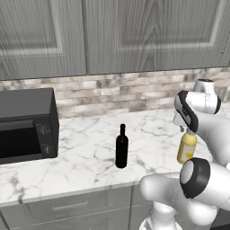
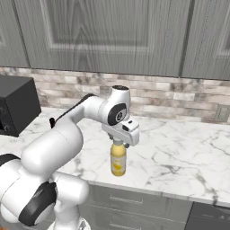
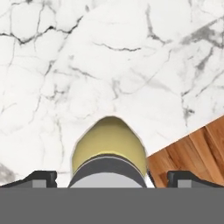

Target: There is a wine glass and glass cup on the dining counter. Place the wine bottle next to the wine glass and the juice bottle next to the glass cup.

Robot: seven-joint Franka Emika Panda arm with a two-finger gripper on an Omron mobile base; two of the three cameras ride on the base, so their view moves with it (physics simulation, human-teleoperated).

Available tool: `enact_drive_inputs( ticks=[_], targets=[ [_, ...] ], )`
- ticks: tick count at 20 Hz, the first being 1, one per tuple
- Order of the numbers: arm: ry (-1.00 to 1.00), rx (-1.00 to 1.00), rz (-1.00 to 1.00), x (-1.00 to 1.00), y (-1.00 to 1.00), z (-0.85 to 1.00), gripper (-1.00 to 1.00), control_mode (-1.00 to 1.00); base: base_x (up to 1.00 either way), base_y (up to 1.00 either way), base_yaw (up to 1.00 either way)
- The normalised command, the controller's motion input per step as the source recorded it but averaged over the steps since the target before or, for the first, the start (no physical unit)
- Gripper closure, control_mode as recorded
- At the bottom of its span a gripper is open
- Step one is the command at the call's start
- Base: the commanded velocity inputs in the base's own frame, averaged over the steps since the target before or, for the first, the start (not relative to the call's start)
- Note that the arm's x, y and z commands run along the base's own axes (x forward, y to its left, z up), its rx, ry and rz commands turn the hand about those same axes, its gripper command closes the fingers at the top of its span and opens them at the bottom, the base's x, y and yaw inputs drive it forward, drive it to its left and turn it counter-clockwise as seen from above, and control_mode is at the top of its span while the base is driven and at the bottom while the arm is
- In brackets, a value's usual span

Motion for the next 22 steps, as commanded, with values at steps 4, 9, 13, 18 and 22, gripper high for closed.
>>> enact_drive_inputs(
  ticks=[4,9,13,18,22],
  targets=[
    [0.0,0.0,-0.07,-0.04,0.01,-0.02,-1.0,-1.0,0.0,0.0,0.0],
    [0.0,0.0,-0.08,0.0,0.05,-0.03,-1.0,-1.0,0.0,0.0,0.0],
    [0.0,0.0,-0.05,0.0,0.17,0.0,-1.0,-1.0,0.0,0.0,0.0],
    [0.0,0.0,-0.04,0.0,0.1,0.0,-1.0,-1.0,0.0,0.0,0.0],
    [0.0,0.0,-0.04,0.0,-0.02,0.0,-1.0,-1.0,0.0,0.0,0.0]
  ],
)
